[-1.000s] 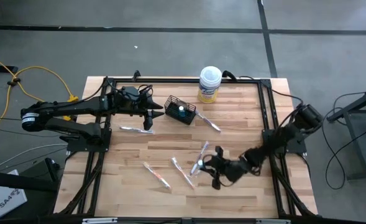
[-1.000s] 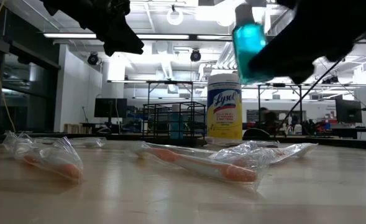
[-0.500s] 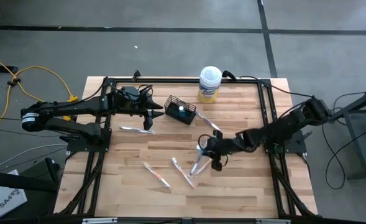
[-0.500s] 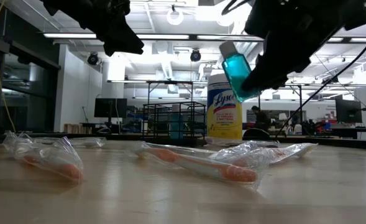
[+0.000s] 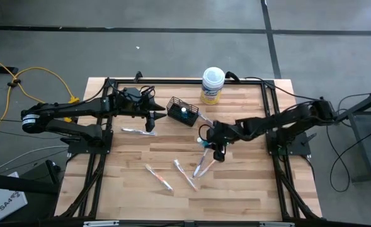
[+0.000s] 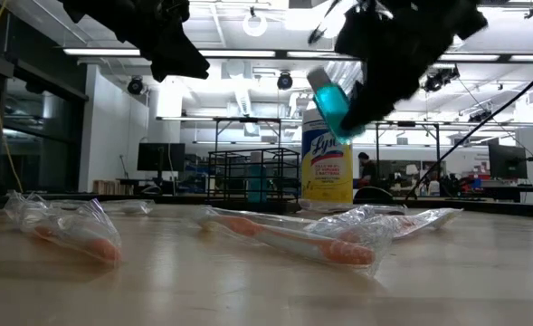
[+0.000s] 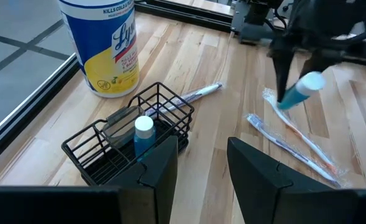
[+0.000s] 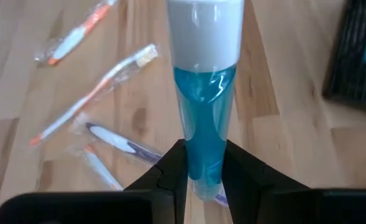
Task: Pick & Place toothbrushing station
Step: Put the blue mouthwash into the black mesh organizer
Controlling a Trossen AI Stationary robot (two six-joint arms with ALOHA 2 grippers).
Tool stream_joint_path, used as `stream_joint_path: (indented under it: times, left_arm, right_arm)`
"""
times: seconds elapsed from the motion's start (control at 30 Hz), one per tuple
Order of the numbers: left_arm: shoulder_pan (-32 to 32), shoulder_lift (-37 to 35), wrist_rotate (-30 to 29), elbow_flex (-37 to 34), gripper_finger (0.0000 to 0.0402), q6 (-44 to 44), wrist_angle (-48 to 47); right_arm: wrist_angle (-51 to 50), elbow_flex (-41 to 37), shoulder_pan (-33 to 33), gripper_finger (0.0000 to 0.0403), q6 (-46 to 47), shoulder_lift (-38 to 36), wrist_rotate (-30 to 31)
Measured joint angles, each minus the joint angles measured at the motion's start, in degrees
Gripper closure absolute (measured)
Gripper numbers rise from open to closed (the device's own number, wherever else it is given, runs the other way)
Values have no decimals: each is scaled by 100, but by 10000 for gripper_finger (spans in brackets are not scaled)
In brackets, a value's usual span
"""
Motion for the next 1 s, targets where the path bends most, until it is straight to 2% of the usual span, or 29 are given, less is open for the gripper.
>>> stream_joint_path:
  times: [0.17, 0.37, 0.63, 1.0]
  left_arm:
    - [1, 0, -1, 0, 266, -1, -2]
    - [0, 0, 0, 0, 266, -1, -2]
    - [0, 0, 0, 0, 266, -1, -1]
    - [2, 0, -1, 0, 266, -1, -1]
  right_arm:
    - [-957, 676, -120, 328, -551, 4, -101]
    - [-1529, 1119, -226, 328, -745, 4, -254]
    - [-1838, 1161, -334, 328, -574, 7, -31]
    - [-1745, 1161, -230, 328, -548, 7, -99]
